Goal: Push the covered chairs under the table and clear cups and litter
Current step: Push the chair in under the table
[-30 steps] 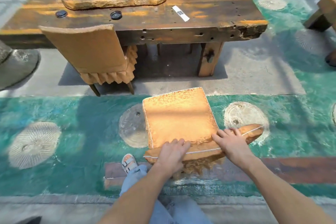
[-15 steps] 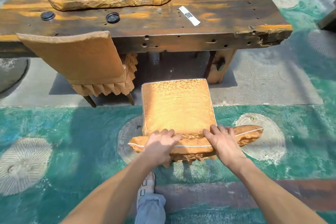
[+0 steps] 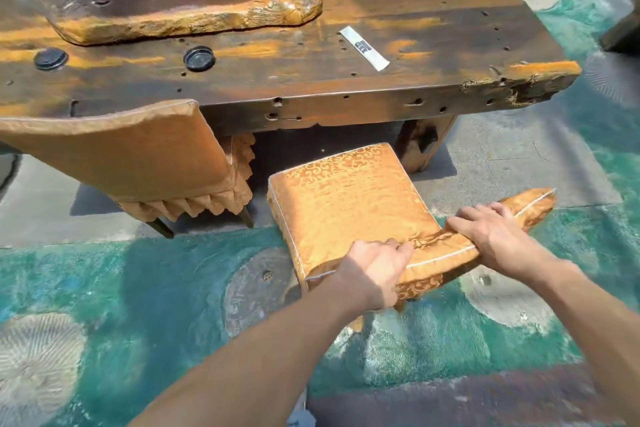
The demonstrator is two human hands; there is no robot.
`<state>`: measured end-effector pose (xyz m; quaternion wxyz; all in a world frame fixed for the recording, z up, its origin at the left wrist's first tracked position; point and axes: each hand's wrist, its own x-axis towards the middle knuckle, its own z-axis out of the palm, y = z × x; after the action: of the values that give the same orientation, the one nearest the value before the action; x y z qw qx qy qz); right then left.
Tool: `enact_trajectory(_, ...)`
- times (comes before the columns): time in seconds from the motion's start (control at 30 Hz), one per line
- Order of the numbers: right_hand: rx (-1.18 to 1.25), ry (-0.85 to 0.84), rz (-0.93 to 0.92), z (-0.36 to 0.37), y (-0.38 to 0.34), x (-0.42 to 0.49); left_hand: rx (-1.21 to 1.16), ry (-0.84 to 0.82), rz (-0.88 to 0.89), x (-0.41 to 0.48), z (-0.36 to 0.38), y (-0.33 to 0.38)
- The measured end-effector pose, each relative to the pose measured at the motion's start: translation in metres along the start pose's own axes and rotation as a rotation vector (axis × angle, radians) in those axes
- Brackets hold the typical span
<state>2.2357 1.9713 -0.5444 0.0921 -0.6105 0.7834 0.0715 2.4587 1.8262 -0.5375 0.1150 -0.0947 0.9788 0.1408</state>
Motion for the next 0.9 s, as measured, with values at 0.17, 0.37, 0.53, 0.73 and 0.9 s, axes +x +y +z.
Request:
enact_trajectory(0.17, 0.016, -0.061, 0.015, -0.035, -0.001, 0.046, 0.061, 0.005, 0.051, 0.020, -0.046, -0.057)
enact_trajectory(0.37, 0.005, -0.047, 0.092, -0.031, -0.084, 0.100, 0.138, -0.041, 0.006, -0.001, -0.044, -0.152)
enact_trajectory(0.53, 0.035, 0.058, 0.156, 0.008, -0.122, 0.137, 0.199, -0.009, -0.010, 0.000, -0.011, -0.208)
enact_trajectory(0.73, 0.022, 0.118, 0.138, -0.002, -0.099, 0.213, 0.209, 0.084, -0.029, 0.044, -0.029, -0.264)
enact_trajectory(0.9, 0.024, 0.123, 0.124, -0.019, -0.067, 0.265, 0.225, 0.139, -0.027, 0.090, -0.049, -0.292)
